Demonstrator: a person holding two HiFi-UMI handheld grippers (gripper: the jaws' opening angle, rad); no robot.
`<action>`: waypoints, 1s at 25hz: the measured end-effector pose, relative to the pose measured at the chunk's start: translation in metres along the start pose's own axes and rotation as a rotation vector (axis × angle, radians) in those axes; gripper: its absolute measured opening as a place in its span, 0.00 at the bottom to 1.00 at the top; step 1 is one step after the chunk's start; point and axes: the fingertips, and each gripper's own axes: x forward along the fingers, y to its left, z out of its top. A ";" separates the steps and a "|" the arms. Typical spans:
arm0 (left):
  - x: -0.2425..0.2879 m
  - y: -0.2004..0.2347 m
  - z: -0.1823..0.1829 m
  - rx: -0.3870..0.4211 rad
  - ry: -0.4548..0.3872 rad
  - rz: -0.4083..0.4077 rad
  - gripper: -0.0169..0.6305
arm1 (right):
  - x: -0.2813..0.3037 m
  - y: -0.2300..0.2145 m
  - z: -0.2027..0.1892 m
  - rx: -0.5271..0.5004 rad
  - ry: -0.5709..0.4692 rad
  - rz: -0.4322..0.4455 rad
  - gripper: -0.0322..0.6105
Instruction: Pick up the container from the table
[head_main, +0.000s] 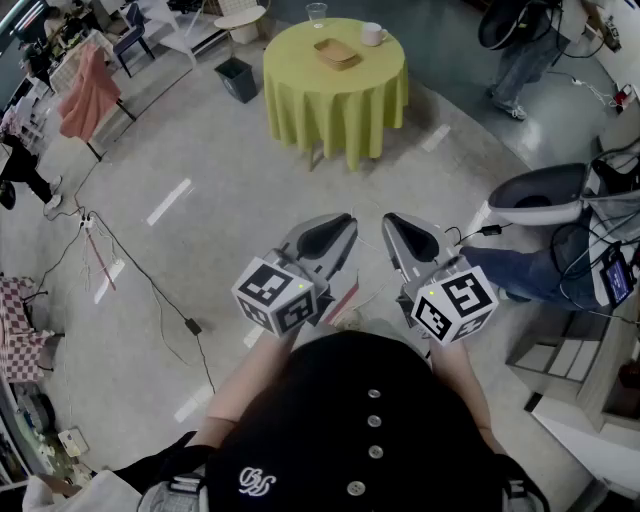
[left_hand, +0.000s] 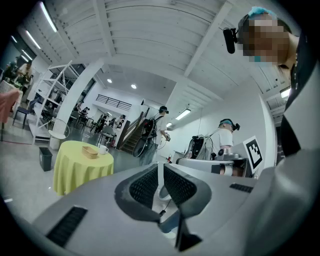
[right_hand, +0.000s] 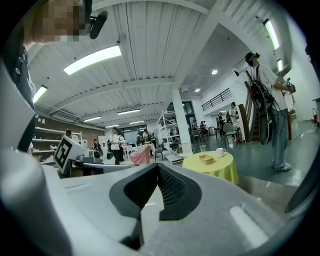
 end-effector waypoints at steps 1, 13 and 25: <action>0.001 0.003 -0.001 0.008 0.012 0.011 0.09 | 0.000 -0.003 0.000 0.003 0.000 -0.001 0.05; 0.011 0.016 -0.003 0.012 0.033 0.035 0.09 | 0.014 -0.008 -0.001 -0.004 0.018 0.026 0.05; 0.040 0.022 0.003 -0.006 0.010 0.040 0.09 | 0.023 -0.046 0.000 0.068 -0.015 -0.032 0.05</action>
